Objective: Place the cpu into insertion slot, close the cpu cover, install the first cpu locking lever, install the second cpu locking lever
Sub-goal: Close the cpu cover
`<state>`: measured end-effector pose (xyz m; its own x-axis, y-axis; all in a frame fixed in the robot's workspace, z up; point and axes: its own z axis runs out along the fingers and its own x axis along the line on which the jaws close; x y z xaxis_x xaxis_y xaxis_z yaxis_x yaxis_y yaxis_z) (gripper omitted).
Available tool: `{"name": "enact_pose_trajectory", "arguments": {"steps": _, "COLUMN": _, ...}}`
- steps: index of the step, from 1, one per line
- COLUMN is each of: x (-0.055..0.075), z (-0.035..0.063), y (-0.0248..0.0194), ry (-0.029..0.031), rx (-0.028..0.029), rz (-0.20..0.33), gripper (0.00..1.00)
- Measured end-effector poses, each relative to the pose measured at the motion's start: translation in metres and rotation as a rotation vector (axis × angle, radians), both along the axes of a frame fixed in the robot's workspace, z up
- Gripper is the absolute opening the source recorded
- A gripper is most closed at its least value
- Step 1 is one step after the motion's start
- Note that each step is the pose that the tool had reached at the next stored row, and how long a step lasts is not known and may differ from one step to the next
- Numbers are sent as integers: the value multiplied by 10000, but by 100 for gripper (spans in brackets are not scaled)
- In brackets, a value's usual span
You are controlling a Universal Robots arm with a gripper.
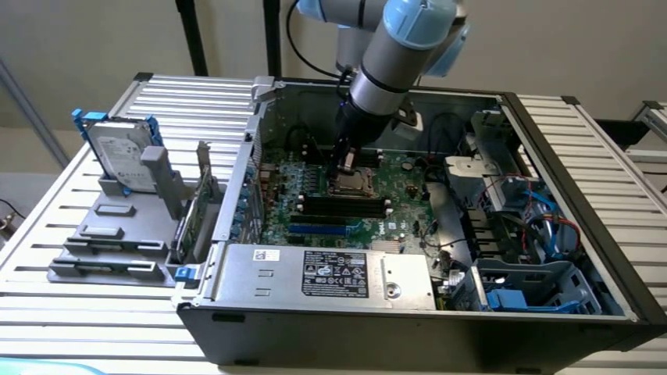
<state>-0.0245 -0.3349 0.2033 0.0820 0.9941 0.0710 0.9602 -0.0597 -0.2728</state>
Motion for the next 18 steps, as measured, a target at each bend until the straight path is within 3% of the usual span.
{"name": "enact_pose_trajectory", "arguments": {"steps": 3, "x": 0, "z": 93, "y": -3, "ry": 23, "rx": -4, "rz": -17, "gripper": 11}}
{"name": "enact_pose_trajectory", "arguments": {"steps": 8, "x": -51, "z": 146, "y": -43, "ry": 49, "rx": -2, "rz": -26, "gripper": 11}}
{"name": "enact_pose_trajectory", "arguments": {"steps": 18, "x": -321, "z": 267, "y": -134, "ry": 50, "rx": 6, "rz": -26, "gripper": 11}}
